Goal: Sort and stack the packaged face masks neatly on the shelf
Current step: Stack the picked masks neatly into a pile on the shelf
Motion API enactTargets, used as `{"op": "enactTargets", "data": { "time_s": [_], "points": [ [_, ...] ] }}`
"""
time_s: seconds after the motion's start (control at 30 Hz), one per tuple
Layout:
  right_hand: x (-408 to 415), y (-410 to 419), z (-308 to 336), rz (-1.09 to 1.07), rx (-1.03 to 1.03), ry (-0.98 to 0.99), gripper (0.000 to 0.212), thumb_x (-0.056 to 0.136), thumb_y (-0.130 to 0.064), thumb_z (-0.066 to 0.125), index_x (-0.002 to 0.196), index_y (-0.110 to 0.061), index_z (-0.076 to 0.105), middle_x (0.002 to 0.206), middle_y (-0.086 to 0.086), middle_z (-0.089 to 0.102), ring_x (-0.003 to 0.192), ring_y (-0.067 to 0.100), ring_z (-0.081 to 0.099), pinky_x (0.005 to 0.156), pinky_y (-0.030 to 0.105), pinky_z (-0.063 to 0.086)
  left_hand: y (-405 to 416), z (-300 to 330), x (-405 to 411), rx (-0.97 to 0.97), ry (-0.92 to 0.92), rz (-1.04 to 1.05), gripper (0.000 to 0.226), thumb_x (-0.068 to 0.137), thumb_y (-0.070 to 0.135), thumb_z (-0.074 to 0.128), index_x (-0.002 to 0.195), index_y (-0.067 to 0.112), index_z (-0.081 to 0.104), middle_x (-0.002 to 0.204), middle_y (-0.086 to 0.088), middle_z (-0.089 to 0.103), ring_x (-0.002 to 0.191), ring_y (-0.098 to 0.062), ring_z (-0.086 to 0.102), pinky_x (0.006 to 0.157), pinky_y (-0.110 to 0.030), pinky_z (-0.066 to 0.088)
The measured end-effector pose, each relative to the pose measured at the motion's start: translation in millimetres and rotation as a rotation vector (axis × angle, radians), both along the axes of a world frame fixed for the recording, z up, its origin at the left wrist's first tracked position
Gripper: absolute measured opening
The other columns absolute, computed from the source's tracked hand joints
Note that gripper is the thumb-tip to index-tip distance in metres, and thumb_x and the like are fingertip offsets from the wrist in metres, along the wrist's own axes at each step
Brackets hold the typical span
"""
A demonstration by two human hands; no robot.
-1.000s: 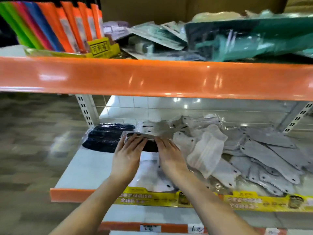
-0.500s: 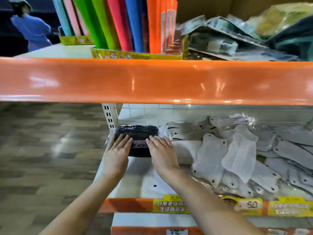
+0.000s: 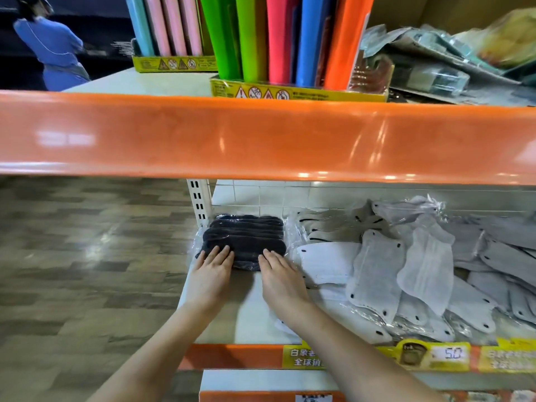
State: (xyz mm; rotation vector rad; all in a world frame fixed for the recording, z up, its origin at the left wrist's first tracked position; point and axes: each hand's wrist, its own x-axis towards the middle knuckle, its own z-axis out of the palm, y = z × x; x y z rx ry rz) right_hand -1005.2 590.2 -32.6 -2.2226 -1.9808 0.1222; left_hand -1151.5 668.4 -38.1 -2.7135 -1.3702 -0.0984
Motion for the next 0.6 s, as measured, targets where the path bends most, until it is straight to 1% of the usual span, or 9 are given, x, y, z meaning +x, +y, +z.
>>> {"op": "enactTargets", "data": {
  "time_s": [0.07, 0.13, 0.17, 0.2, 0.27, 0.37, 0.47, 0.57, 0.6],
  "points": [
    [-4, 1, -2, -0.004, -0.015, 0.007, 0.052, 0.101, -0.015, 0.032, 0.151, -0.008, 0.020, 0.160, 0.007, 0.014, 0.147, 0.018, 0.011, 0.117, 0.034, 0.009, 5, -5, 0, -0.031, -0.023, 0.027, 0.055, 0.096, 0.014, 0.040, 0.149, 0.016, 0.027, 0.158, 0.004, 0.019, 0.146, -0.015, 0.017, 0.118, -0.033, 0.012],
    [-7, 4, -3, -0.036, -0.044, 0.040, 0.053, 0.104, -0.030, 0.028, 0.151, -0.008, 0.018, 0.160, 0.006, 0.010, 0.147, 0.018, 0.008, 0.118, 0.037, 0.008, 6, -9, -2, -0.063, -0.052, 0.020, 0.047, 0.094, 0.026, 0.040, 0.138, 0.013, 0.049, 0.148, -0.001, 0.042, 0.136, -0.018, 0.039, 0.110, -0.036, 0.033],
    [-8, 6, -4, -0.054, -0.063, 0.046, 0.056, 0.104, -0.036, 0.026, 0.152, -0.008, 0.015, 0.161, 0.006, 0.007, 0.148, 0.018, 0.005, 0.118, 0.039, 0.007, 8, -11, -3, -0.089, -0.085, 0.014, 0.051, 0.091, 0.035, 0.036, 0.130, 0.012, 0.059, 0.140, -0.003, 0.051, 0.129, -0.020, 0.049, 0.103, -0.038, 0.042],
    [-8, 7, -5, -0.067, -0.082, 0.043, 0.059, 0.104, -0.040, 0.024, 0.152, -0.008, 0.012, 0.161, 0.005, 0.003, 0.148, 0.017, 0.002, 0.119, 0.040, 0.004, 9, -12, -4, -0.116, -0.109, 0.014, 0.059, 0.088, 0.044, 0.031, 0.125, 0.011, 0.063, 0.135, -0.004, 0.056, 0.125, -0.022, 0.053, 0.099, -0.039, 0.046],
    [-9, 6, -6, -0.083, -0.118, 0.030, 0.064, 0.103, -0.045, 0.021, 0.153, -0.010, 0.004, 0.161, 0.004, -0.005, 0.148, 0.017, -0.004, 0.118, 0.041, 0.000, 7, -15, -4, -0.108, -0.123, 0.005, 0.076, 0.084, 0.057, 0.020, 0.131, 0.010, 0.057, 0.141, -0.005, 0.050, 0.132, -0.023, 0.045, 0.105, -0.040, 0.039],
    [-7, 5, -8, -0.081, -0.117, 0.024, 0.065, 0.103, -0.046, 0.020, 0.153, -0.010, -0.001, 0.161, 0.004, -0.009, 0.147, 0.016, -0.009, 0.118, 0.041, -0.003, 1, -10, 3, -0.123, -0.153, 0.019, 0.089, 0.079, 0.063, 0.007, 0.139, 0.010, 0.048, 0.149, -0.006, 0.038, 0.140, -0.023, 0.032, 0.111, -0.040, 0.029],
    [-4, 8, -7, -0.067, -0.082, 0.036, 0.063, 0.103, -0.042, 0.024, 0.153, -0.009, 0.003, 0.161, 0.005, -0.005, 0.148, 0.017, -0.005, 0.118, 0.040, -0.001, -2, -8, 11, -0.138, -0.200, 0.063, 0.085, 0.081, 0.060, 0.012, 0.133, 0.006, 0.054, 0.144, -0.011, 0.045, 0.136, -0.029, 0.039, 0.107, -0.046, 0.034],
    [3, 7, -2, -0.048, 0.031, 0.054, 0.058, 0.103, -0.038, 0.029, 0.152, -0.011, 0.016, 0.161, 0.003, 0.011, 0.147, 0.015, 0.008, 0.118, 0.037, 0.009, -5, -6, 20, -0.140, -0.186, 0.048, 0.070, 0.086, 0.049, 0.026, 0.122, 0.002, 0.062, 0.129, -0.015, 0.059, 0.120, -0.032, 0.056, 0.094, -0.053, 0.047],
    [6, 6, 0, -0.043, 0.089, 0.050, 0.055, 0.103, -0.036, 0.031, 0.151, -0.011, 0.020, 0.160, 0.003, 0.017, 0.146, 0.015, 0.014, 0.117, 0.035, 0.012, -9, -3, 24, -0.137, -0.193, 0.027, 0.070, 0.087, 0.049, 0.025, 0.125, 0.001, 0.060, 0.130, -0.014, 0.059, 0.122, -0.030, 0.055, 0.097, -0.052, 0.045]
  ]
}}
